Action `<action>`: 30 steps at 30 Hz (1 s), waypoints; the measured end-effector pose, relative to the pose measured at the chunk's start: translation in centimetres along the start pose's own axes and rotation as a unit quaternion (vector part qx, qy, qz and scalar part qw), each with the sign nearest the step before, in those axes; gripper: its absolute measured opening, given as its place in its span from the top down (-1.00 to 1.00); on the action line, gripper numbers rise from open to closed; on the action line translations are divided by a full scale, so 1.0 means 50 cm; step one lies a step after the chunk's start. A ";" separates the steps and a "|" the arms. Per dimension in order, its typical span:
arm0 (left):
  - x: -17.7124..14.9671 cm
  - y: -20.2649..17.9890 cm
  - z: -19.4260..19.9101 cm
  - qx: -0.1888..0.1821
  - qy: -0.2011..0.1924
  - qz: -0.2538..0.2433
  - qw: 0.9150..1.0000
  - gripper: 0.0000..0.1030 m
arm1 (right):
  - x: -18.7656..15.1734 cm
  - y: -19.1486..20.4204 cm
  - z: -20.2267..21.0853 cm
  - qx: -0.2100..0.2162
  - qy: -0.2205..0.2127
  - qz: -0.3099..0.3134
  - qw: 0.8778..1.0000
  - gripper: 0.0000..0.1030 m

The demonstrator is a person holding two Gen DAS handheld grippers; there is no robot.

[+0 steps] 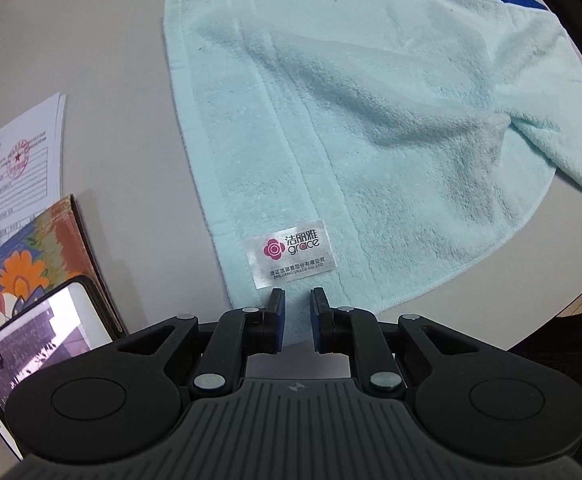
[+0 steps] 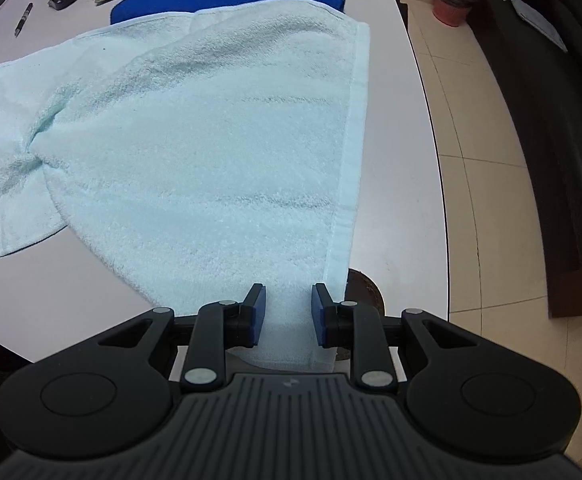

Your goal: Fold towel

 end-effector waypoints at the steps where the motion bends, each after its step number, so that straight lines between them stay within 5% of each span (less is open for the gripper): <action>1: 0.006 -0.006 -0.001 -0.004 -0.002 -0.004 1.000 0.58 | 0.006 0.005 0.001 0.004 -0.003 0.005 1.000 0.51; 20: 0.022 -0.148 -0.008 -0.059 -0.019 -0.037 0.997 0.53 | 0.036 0.124 -0.050 0.059 -0.003 0.044 0.997 0.51; 30: 0.010 -0.135 -0.014 -0.055 -0.014 -0.036 0.998 0.52 | 0.029 0.113 -0.050 0.065 0.001 0.034 0.997 0.50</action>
Point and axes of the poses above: each gripper's, at about its wrist camera, not at the fingertips, and z roughly against the way its jaws point, y to its left, x to its top, the point moved 10 cm from there along -z, roughly the way its jaws point, and after that the axes turned 15 degrees about -y, right-handed, at the moved point
